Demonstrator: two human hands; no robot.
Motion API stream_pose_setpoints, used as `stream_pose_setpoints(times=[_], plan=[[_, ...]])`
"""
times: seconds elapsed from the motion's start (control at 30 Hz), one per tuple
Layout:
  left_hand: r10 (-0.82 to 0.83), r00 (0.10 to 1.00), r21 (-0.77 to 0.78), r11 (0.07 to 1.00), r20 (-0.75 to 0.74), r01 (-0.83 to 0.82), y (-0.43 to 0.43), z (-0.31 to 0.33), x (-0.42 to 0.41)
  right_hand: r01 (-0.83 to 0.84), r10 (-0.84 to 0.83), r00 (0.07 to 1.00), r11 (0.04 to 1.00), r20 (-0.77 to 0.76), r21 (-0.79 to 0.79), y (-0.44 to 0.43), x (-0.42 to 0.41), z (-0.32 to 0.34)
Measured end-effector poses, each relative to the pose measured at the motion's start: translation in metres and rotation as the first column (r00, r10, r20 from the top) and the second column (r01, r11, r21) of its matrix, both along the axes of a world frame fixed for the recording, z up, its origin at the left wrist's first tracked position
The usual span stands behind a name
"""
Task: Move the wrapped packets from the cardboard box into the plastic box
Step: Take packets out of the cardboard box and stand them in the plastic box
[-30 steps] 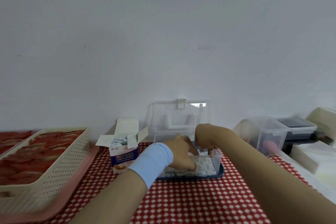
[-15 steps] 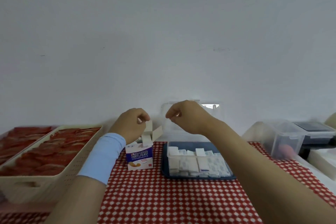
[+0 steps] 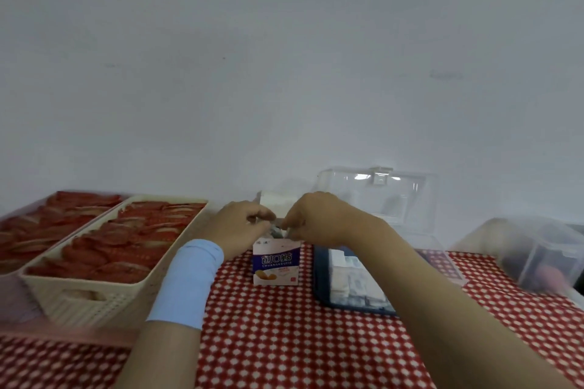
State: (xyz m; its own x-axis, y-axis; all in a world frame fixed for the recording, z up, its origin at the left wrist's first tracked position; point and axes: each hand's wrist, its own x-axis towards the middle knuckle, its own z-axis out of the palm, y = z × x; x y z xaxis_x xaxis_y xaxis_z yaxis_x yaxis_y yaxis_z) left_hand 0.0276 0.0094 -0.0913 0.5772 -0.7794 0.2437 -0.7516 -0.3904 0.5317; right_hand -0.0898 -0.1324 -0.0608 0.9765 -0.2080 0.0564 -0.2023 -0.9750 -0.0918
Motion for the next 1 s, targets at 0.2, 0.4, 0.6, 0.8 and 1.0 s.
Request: stream_pose_setpoints(times=[0.2,0.4,0.6,0.8,1.0], plan=[[-0.099,0.978,-0.167,0.984,-0.186,0.068,-0.005,0.005,-0.002,-0.040,-0.058,0.910,0.973,0.410,0.226,-0.009,0.009,0.019],[-0.098,0.926,-0.429,0.900,-0.365,-0.074,-0.004,0.002,0.010,-0.132,-0.121,0.844,0.897,0.522,0.422,-0.001,0.024,0.020],[-0.010,0.905,-0.480,0.850,-0.426,-0.216,0.002,-0.003,0.021,0.241,-0.247,0.950,0.969,0.191,0.056,-0.001,0.037,-0.010],[-0.010,0.922,-0.457,0.871,-0.388,-0.183,-0.006,-0.008,0.021,0.266,-0.258,0.963,0.958,0.080,-0.109,0.003,0.048,-0.019],[0.052,0.938,-0.436,0.876,-0.343,-0.208,-0.008,-0.009,0.020,0.279,-0.280,0.953,0.960,0.111,0.027,0.001,0.044,-0.021]])
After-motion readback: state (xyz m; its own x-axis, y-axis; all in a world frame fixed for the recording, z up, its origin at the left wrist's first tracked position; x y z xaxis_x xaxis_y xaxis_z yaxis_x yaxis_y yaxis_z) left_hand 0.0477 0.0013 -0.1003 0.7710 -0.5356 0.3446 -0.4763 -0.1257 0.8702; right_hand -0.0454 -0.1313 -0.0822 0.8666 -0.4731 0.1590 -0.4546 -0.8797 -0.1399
